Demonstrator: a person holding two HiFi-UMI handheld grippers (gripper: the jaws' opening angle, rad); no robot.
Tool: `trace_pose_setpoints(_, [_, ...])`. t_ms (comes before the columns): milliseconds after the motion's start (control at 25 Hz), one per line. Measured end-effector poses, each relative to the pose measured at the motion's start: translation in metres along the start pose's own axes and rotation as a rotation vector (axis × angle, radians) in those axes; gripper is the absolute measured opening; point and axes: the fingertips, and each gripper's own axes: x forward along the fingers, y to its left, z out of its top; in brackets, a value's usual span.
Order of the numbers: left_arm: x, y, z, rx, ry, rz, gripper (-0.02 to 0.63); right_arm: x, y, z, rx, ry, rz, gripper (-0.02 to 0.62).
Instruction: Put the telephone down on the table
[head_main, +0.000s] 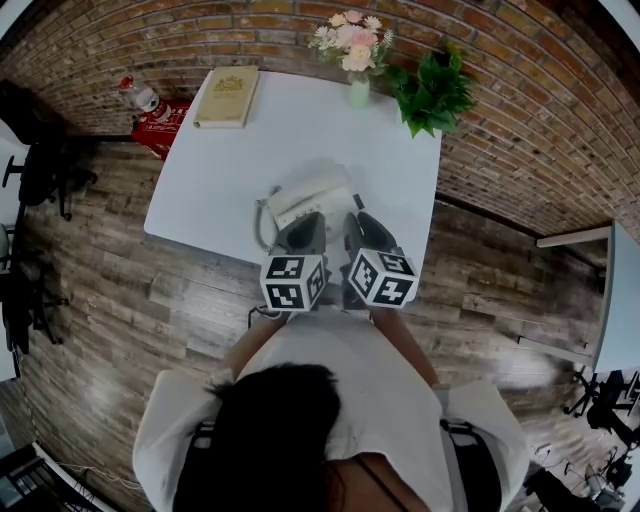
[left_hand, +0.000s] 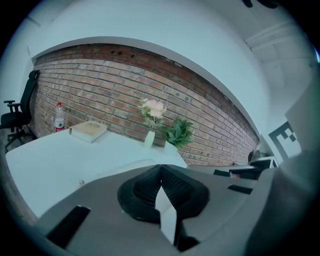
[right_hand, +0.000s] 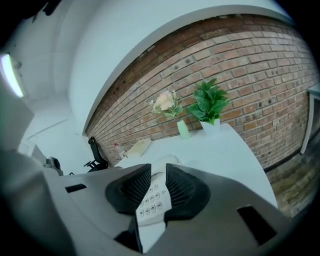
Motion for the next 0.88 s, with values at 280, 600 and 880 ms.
trace_pose_setpoints(280, [-0.004,-0.012,0.007,0.018,-0.023,-0.035,0.025,-0.009,0.006,0.009,-0.066,-0.039,-0.027,0.057])
trace_pose_setpoints(600, [-0.009,-0.021,0.006,0.029,-0.031,-0.052,0.025,-0.019,0.007,0.01,-0.086,-0.062,-0.052,0.029])
trace_pose_setpoints(880, [-0.016,-0.03,0.005,0.046,-0.046,-0.052,0.025,-0.03,0.012,0.012,-0.151,-0.076,-0.055,0.025])
